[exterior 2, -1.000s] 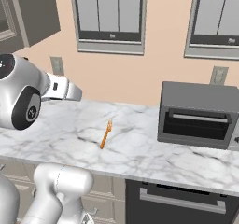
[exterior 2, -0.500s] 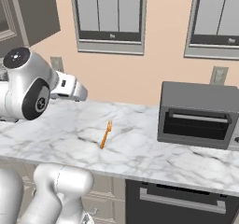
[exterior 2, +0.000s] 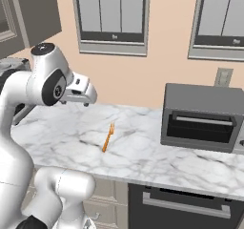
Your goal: Organize the utensils by type. Pick up the wooden spoons from the counter and place them in the open cabinet. Then pick up the metallic utensils from the counter and place them in the open drawer.
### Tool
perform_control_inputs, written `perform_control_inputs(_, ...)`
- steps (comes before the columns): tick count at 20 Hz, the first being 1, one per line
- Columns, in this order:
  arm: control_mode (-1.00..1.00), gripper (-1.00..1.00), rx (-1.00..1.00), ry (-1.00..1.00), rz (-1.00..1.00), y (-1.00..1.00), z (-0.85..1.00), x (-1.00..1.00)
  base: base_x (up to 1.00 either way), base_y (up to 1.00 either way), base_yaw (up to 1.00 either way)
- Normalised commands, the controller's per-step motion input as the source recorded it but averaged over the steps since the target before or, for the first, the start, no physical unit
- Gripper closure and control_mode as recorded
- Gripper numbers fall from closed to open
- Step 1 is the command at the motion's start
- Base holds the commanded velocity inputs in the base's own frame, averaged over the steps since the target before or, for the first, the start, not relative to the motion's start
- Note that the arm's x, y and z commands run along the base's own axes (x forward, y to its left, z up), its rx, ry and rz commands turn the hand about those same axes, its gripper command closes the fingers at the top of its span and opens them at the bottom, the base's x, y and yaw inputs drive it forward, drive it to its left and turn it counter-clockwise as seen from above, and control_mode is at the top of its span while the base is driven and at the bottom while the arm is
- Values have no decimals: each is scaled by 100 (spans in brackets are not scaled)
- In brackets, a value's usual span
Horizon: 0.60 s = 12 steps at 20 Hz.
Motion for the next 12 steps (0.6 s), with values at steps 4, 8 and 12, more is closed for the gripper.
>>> perform_control_inputs(4, -100, -100, 0, 2, 0, 0, -61, 24, 0, 0, 0)
perform_control_inputs(8, -100, -100, 1, 5, 0, -6, -58, 26, 0, 0, 0)
perform_control_inputs(12, -100, -100, 9, 20, 0, -29, -36, 27, 0, 0, 0)
